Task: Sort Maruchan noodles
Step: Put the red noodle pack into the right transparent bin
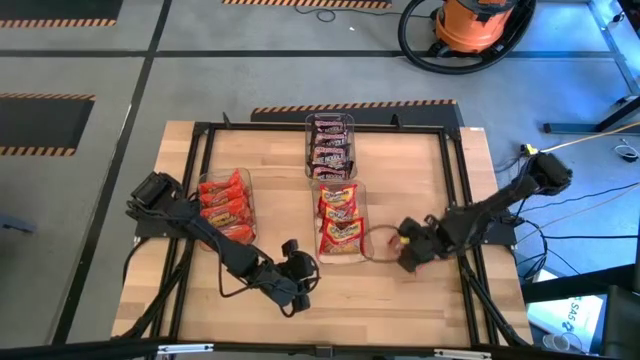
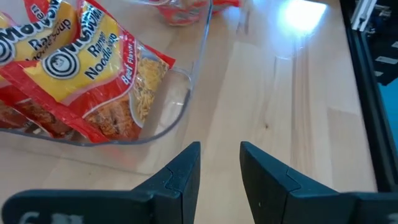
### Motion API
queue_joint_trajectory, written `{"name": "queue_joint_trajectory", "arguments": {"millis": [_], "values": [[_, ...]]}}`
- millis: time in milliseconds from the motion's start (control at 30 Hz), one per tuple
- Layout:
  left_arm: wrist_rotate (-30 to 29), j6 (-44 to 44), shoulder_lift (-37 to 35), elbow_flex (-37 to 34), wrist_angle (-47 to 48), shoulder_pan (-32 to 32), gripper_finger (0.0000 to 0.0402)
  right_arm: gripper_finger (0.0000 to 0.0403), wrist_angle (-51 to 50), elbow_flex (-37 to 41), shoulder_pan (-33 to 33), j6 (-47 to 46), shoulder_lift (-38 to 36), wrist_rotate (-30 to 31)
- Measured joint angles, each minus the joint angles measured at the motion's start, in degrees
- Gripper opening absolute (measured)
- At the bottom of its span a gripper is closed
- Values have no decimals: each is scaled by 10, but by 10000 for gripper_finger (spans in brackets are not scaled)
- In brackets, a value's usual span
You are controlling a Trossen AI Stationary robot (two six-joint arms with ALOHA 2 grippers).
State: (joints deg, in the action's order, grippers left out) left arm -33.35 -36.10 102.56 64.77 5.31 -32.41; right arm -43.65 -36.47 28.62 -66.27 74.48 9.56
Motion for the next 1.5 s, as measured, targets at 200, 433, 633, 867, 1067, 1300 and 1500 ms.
{"name": "queue_joint_trajectory", "arguments": {"millis": [200,433,633,867,1067,1300,1500], "values": [[0,-27,-1,0,-4,-11,108,5,119,1,104,-46,8,-22],[0,-59,0,0,-41,-33,108,5,292,-2,143,-30,88,-14],[-24,-74,2,0,-80,-57,108,5,496,-7,142,56,181,21],[-27,-104,17,1,-97,-75,108,5,542,-98,140,194,283,102],[3,-115,67,1,-157,-77,108,5,476,-173,144,295,278,168],[19,-85,121,1,-261,-64,108,5,345,-158,223,110,188,233],[50,-56,170,30,-312,-35,108,54,281,-80,290,-258,148,228]]}}
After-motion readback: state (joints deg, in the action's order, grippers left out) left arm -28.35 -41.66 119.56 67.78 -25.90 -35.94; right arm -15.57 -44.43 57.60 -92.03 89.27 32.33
